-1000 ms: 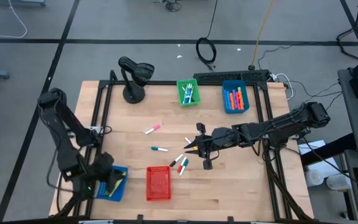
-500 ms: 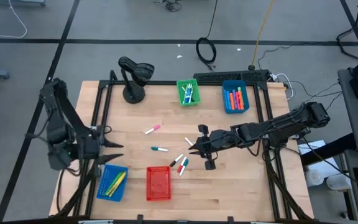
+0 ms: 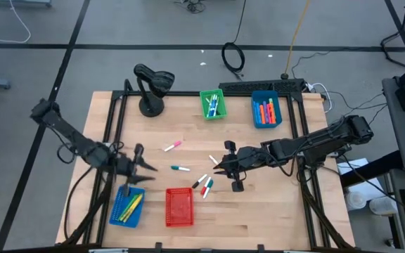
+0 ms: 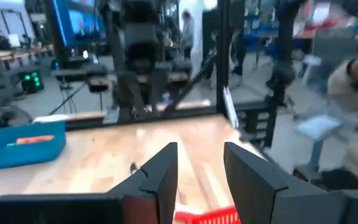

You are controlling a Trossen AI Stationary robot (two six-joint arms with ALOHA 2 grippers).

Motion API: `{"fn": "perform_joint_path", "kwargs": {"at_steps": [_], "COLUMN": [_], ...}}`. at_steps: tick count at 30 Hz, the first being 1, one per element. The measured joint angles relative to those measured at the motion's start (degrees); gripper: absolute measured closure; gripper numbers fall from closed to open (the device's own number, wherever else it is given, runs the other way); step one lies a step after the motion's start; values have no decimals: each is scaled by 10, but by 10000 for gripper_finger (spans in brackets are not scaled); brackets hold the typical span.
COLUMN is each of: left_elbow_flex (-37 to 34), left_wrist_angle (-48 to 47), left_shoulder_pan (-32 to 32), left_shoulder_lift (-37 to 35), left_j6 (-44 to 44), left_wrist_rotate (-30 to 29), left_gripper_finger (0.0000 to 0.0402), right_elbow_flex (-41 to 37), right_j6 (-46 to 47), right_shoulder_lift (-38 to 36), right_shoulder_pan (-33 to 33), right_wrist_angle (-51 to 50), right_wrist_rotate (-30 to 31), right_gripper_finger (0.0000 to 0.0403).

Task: Pick & Place Markers
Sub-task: Put the right black mini marker into the red bin

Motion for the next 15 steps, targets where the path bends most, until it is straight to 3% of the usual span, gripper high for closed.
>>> {"fn": "perform_joint_path", "kwargs": {"at_steps": [5, 10, 15], "left_elbow_flex": [-25, -78, -112], "left_wrist_angle": [-105, -151, -172], "left_shoulder_pan": [46, 75, 102], "left_shoulder_lift": [-193, -362, -367], "left_j6": [29, 57, 17], "left_wrist_rotate": [103, 100, 98], "left_gripper_finger": [268, 268, 268], "right_elbow_flex": [0, 0, -4], "right_j6": [0, 4, -38], "right_shoulder_lift": [0, -1, -2], "right_shoulder_pan": [0, 0, 0], "right_wrist_angle": [-6, -78, -179], "right_wrist_rotate": [-1, -1, 11], "right_gripper_finger": [344, 344, 335]}}
